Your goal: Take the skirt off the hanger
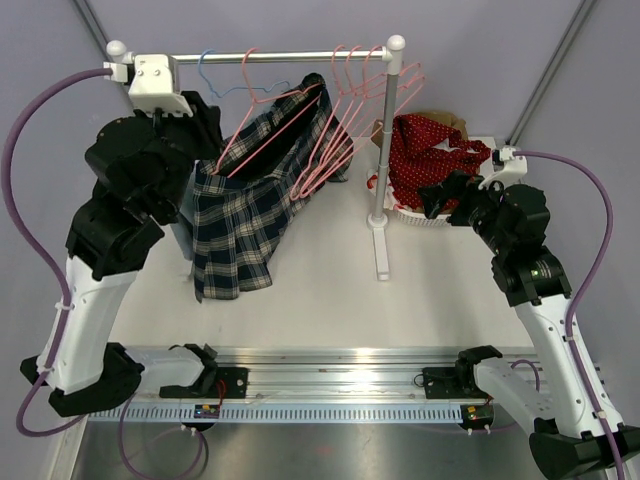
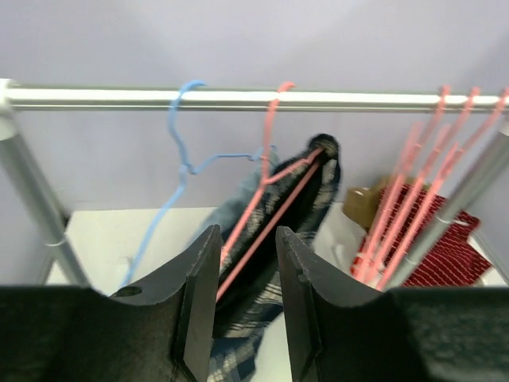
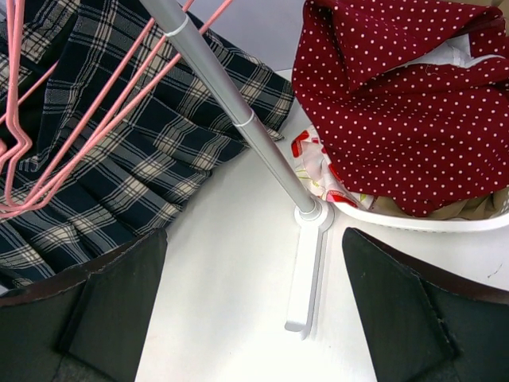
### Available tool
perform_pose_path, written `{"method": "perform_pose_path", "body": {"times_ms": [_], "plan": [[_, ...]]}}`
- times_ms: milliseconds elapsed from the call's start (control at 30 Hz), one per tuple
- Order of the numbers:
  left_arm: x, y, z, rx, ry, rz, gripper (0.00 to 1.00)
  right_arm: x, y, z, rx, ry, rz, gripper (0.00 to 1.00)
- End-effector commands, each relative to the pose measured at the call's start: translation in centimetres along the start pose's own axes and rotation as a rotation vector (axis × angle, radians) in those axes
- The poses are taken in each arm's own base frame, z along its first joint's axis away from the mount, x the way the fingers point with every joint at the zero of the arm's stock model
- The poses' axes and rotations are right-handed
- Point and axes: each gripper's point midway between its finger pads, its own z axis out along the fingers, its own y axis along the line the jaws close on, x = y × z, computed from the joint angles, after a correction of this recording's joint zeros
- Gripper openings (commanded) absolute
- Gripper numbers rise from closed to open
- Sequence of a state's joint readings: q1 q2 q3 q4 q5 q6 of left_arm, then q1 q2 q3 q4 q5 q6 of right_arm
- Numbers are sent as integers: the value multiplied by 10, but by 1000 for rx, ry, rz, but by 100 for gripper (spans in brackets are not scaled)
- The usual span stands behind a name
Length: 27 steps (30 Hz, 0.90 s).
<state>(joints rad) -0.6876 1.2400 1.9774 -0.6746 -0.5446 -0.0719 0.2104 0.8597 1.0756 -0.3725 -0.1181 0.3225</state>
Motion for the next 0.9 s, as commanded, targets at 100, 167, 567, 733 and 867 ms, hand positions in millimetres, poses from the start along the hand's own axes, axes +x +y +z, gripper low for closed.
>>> {"method": "perform_pose_path", "body": {"times_ms": [100,167,567,733,867], "plan": [[45,5,44,8,124,68,38,0,5,-7,-19,-4,5,100],[51,8,55,27,138,52,40,1,4,-7,-16,-3,4,100],[90,15,101,85,219,-14,44,6,-1,-5,3,10,-3,99],[108,12,108,109,241,-29,44,8,-4,-2,12,17,-7,99],[119,8,110,131,258,-43,40,10,-5,1,15,20,-6,99]]}}
